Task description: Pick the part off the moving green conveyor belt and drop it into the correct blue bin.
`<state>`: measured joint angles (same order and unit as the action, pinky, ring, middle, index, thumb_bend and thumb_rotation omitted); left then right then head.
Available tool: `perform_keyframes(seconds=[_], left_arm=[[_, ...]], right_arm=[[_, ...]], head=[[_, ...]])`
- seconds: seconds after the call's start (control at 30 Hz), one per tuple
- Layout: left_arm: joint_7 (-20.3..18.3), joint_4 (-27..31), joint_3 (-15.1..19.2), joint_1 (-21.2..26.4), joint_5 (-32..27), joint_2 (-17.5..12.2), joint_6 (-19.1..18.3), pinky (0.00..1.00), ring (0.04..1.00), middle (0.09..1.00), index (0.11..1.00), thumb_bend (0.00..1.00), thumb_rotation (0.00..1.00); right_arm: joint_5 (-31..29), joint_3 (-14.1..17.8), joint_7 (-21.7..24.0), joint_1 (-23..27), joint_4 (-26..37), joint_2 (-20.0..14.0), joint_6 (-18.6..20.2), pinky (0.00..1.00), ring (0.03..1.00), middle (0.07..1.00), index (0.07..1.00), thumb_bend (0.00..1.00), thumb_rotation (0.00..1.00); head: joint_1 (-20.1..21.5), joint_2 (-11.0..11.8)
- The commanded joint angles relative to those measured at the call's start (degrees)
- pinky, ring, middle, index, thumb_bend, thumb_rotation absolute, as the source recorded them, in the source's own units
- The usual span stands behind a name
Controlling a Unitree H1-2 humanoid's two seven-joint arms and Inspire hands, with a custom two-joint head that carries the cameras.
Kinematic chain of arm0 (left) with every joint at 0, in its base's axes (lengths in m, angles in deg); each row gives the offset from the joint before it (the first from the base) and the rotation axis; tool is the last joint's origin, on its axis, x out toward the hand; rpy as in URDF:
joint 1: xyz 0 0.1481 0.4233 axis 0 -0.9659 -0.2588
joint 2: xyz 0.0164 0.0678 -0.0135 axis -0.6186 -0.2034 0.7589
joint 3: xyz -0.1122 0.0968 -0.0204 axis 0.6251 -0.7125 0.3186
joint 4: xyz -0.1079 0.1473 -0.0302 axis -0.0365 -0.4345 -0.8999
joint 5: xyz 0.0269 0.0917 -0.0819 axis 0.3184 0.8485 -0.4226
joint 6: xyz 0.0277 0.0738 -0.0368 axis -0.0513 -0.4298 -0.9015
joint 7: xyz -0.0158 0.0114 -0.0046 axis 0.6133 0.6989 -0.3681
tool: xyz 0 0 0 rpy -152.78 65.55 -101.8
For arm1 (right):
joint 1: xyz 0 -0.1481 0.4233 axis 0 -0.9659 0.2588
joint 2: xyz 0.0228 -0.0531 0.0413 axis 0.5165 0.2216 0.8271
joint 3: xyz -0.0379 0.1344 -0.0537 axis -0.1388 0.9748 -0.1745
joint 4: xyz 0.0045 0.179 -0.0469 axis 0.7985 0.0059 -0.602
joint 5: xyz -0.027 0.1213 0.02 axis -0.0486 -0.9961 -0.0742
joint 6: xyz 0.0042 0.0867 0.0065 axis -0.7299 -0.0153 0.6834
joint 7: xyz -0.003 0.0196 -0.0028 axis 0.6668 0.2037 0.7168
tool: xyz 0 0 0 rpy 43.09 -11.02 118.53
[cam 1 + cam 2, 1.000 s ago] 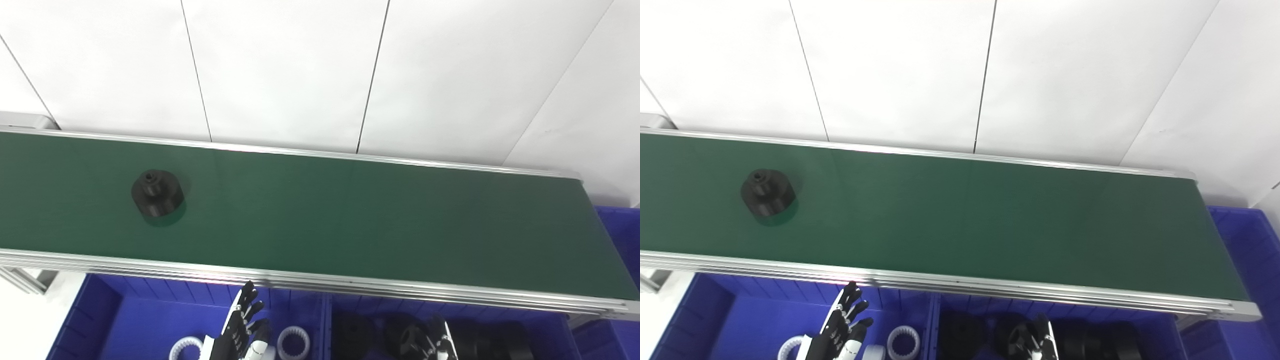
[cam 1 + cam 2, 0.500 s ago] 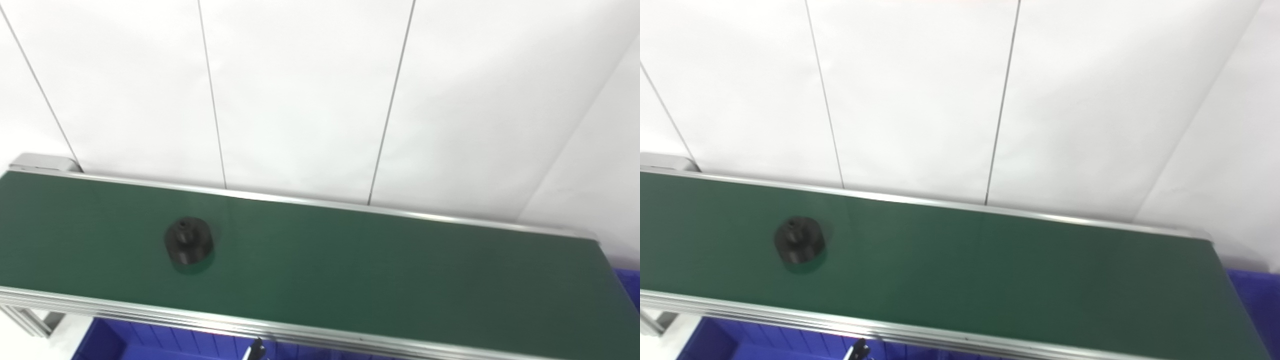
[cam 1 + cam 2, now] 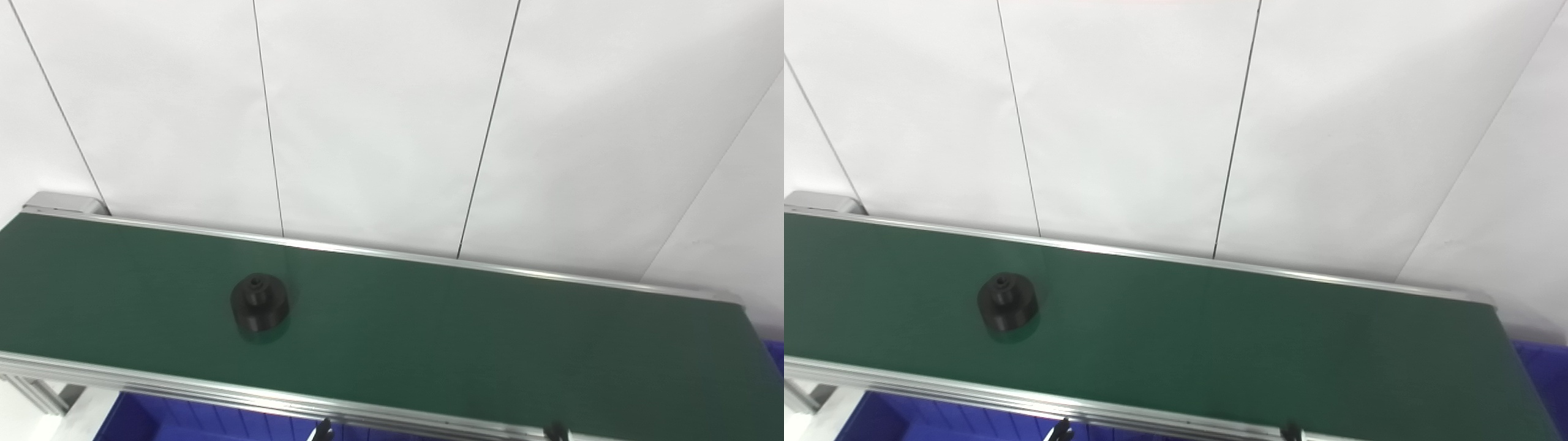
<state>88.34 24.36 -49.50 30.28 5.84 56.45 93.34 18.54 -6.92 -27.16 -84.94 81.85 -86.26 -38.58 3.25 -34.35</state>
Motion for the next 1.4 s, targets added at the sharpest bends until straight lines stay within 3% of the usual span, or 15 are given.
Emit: perform_keyframes(seconds=[0.0, 0.1, 0.27, 0.4, 0.47, 0.73, 0.9, 1.07, 1.23, 1.37], left_arm=[[-0.65, 2.43, -1.45, 0.81, -0.37, 2.28, 0.64, 0.81, 0.916, 0.957, 0.967, 0.5, 0.65], [-0.84, 3.38, -1.43, 0.9, -0.28, 2.42, -0.81, 0.83, 0.918, 0.965, 0.977, 0.49, 0.66], [-1.08, 3.97, -1.54, 0.82, -0.39, 2.28, -1.35, 0.84, 0.921, 0.965, 0.982, 0.47, 0.66], [-0.94, 4.61, -1.55, 0.48, -0.35, 2.51, -2.69, 0.86, 0.926, 0.96, 0.982, 0.47, 0.66], [-0.78, 4.54, -1.64, 0.5, -0.13, 2.67, -2.84, 0.86, 0.924, 0.959, 0.983, 0.47, 0.66], [-0.74, 3.89, -2.26, 0.97, 0.24, 3.3, -3.08, 0.88, 0.938, 0.964, 1.0, 0.45, 0.69], [-0.57, 3.03, -2.56, 1.43, 0.13, 4.0, -2.85, 0.88, 0.941, 0.964, 0.99, 0.43, 0.69], [-0.31, 1.41, -3.01, 2.24, 0.0, 4.93, -1.47, 0.9, 0.951, 0.969, 0.986, 0.42, 0.68], [0.25, 0.39, -3.44, 2.68, 0.58, 5.91, -0.57, 0.86, 0.941, 0.971, 0.987, 0.42, 0.67], [0.47, 0.43, -3.83, 2.67, 0.51, 6.64, -1.01, 0.87, 0.939, 0.97, 0.995, 0.41, 0.68]], right_arm=[[3.45, -0.65, 0.79, 3.34, 5.13, -0.61, 1.63, 0.77, 0.898, 0.981, 1.0, 0.93, 0.56], [10.17, -1.22, 1.57, 10.22, 7.62, -1.48, 4.98, 0.75, 0.901, 0.992, 1.0, 0.93, 0.58], [15.35, -2.6, 2.99, 18.21, 8.23, -2.19, 10.55, 0.73, 0.887, 0.986, 0.974, 0.93, 0.51], [23.23, -4.99, 6.68, 27.67, 8.11, -1.67, 19.36, 0.69, 0.89, 0.974, 0.944, 0.97, 0.54], [25.7, -6.21, 8.82, 31.76, 7.39, -1.53, 23.21, 0.69, 0.895, 0.969, 0.94, 0.97, 0.53], [30.65, -11.19, 14.12, 45.62, -0.87, -2.49, 31.46, 0.66, 0.892, 0.971, 0.936, 0.99, 0.44], [32.25, -14.12, 14.46, 52.54, -7.94, -2.61, 32.64, 0.62, 0.877, 0.964, 0.912, 1.0, 0.36], [34.52, -18.44, 13.47, 59.16, -16.57, -2.89, 31.14, 0.63, 0.87, 0.956, 0.906, 1.0, 0.36], [34.96, -22.23, 11.57, 63.41, -23.44, -2.9, 29.23, 0.63, 0.87, 0.948, 0.887, 1.0, 0.32], [36.96, -26.27, 11.84, 66.5, -27.99, -2.95, 29.97, 0.6, 0.856, 0.932, 0.884, 1.0, 0.3]], head=[[-0.05, -0.26], [0.29, -1.21], [0.6, -1.38], [1.48, -1.35], [1.68, -1.21], [1.58, -1.04], [1.35, -0.78], [0.79, -0.21], [0.63, -0.08], [0.12, 0.11]])
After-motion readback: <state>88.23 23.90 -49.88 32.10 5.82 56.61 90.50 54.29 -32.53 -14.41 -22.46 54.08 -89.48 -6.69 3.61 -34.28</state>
